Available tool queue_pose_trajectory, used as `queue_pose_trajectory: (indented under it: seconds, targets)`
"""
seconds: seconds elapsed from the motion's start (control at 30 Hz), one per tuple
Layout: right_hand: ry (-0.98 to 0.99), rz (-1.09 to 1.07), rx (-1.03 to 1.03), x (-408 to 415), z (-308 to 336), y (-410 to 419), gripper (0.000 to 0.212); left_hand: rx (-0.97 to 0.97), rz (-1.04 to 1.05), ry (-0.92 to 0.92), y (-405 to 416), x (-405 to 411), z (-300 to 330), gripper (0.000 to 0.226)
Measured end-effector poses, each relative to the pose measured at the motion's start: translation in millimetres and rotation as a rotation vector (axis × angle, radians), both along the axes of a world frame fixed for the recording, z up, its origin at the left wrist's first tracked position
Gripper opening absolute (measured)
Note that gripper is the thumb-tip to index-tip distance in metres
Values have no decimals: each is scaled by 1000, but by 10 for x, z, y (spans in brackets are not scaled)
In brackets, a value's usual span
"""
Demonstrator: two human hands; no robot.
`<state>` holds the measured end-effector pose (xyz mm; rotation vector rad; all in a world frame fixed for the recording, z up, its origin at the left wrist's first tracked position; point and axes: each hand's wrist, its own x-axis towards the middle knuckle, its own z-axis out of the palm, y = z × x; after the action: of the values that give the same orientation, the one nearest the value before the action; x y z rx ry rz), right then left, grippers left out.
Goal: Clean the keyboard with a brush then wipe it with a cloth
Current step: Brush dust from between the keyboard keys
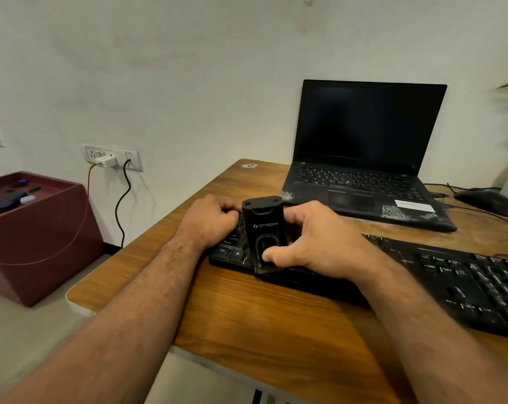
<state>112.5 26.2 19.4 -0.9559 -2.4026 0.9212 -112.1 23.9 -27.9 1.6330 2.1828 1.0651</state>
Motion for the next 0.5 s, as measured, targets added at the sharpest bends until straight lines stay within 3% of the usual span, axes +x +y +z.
queue_pose_trajectory:
  seconds: [0.17,0.3,0.43,0.5]
  targets:
    - [73,-147,15,68,3,144,32,-18,-16,-23,5,12,19,22]
    - [29,-44,-67,54,-25,94,31,-17,-13,-43,-2,15,23,21]
    - [94,-252,63,-36,-48,256,31,-23,-20,-25,1,-1,19,23]
    - [125,-256,12,-36,-37,317,29,-26,-23,-36,14,-11,7,22]
